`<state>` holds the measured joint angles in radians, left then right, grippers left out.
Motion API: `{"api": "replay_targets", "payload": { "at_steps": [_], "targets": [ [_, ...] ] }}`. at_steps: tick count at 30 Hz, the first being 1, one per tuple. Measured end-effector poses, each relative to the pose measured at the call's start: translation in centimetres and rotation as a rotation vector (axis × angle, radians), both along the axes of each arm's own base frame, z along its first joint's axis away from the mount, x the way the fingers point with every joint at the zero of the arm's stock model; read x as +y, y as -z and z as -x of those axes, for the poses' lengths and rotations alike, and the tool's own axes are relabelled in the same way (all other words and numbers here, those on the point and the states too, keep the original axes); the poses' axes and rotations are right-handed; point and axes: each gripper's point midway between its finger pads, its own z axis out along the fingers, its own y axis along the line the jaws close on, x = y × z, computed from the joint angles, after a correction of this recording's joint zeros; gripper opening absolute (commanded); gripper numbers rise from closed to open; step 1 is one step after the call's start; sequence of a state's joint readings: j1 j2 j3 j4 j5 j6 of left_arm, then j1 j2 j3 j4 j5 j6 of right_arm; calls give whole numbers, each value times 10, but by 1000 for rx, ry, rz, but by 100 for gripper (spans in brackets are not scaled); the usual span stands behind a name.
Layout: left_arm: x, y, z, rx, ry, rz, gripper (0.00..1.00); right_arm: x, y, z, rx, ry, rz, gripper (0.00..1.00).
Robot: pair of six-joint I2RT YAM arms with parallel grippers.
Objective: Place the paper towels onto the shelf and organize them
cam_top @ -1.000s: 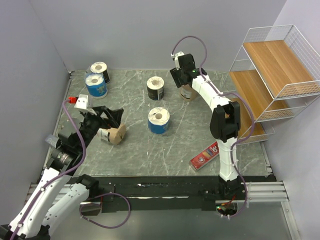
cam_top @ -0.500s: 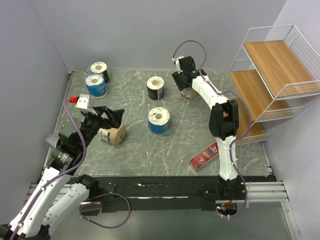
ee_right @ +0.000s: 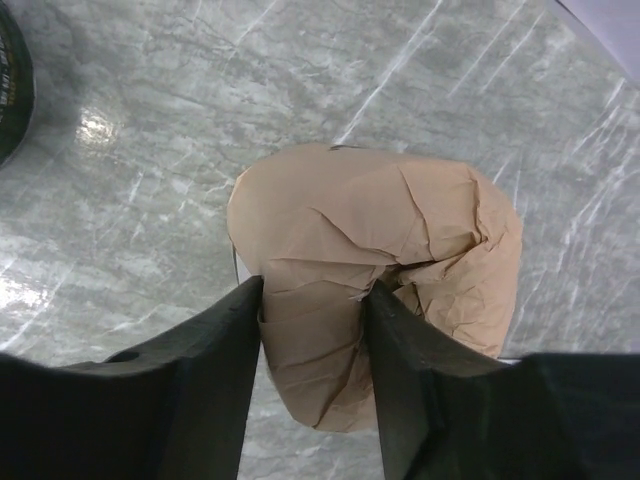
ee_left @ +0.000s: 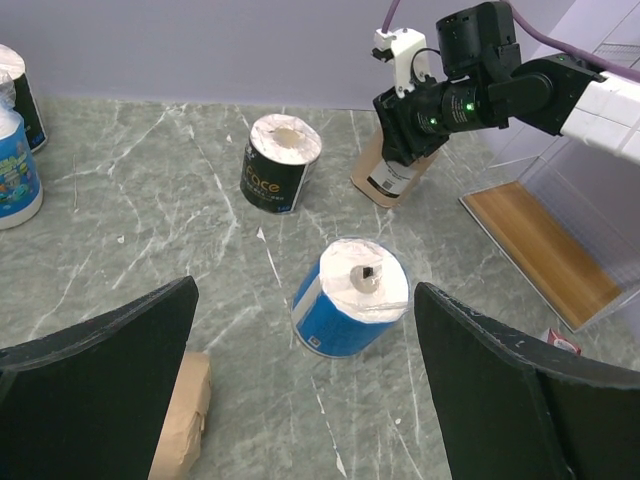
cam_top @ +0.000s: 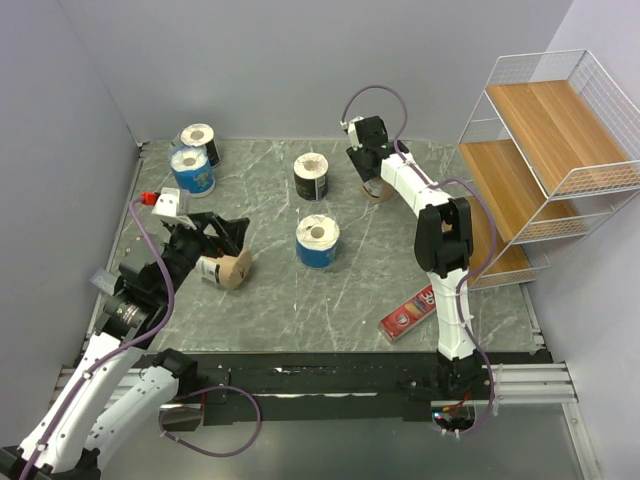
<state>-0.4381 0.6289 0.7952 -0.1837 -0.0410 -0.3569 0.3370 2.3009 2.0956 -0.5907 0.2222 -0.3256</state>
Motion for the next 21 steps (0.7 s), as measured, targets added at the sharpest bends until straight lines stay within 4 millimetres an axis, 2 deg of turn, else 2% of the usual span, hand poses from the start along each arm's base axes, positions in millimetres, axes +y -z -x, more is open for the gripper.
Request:
{"api": "replay_targets", "payload": {
  "at_steps": [5, 8, 13, 17, 21],
  "targets": [
    [0, 1, -1, 4, -1, -2, 96, 1, -1, 3, -16, -20, 58, 36],
    [0, 1, 0, 3, 0, -1, 97, 7, 0, 18, -9, -47, 108, 34],
    [0, -3, 2, -9, 4, 4, 96, 23, -12, 66, 18, -104, 153, 34],
    [-1, -4, 4, -14, 13, 7, 96, 32, -39, 111, -7, -133, 149, 34],
    [-1, -4, 5, -15, 18, 8, 97, 36, -70, 147, -61, -151, 135, 34]
  ]
}}
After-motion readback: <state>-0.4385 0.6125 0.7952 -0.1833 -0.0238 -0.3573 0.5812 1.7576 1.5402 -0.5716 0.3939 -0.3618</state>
